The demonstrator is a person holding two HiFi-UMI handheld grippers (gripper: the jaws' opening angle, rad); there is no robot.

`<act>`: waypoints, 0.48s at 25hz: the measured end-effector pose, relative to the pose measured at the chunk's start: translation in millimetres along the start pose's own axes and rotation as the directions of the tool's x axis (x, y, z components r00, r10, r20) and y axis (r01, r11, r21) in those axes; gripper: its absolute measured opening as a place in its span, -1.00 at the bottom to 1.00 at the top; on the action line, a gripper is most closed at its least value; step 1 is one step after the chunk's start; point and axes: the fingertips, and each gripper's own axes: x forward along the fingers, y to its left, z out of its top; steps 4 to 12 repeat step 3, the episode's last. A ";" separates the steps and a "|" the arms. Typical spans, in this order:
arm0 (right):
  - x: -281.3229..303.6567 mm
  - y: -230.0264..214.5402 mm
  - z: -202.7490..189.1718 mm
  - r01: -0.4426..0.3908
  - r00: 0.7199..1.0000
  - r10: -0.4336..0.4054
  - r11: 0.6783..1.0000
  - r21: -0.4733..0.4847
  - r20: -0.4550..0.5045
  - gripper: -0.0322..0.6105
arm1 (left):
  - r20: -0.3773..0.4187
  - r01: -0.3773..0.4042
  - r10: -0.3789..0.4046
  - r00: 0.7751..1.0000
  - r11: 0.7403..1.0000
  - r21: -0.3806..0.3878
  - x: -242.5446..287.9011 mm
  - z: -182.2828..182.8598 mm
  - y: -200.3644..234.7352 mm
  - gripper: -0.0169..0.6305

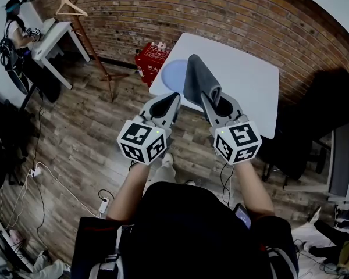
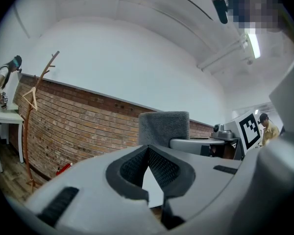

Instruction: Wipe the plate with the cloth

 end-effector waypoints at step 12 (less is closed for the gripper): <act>0.1 1.3 0.7 -0.001 1.000 0.001 1.000 0.002 0.000 -0.74 | 0.001 0.001 -0.001 1.000 1.000 -0.001 -0.2 1.5 -0.4 -0.89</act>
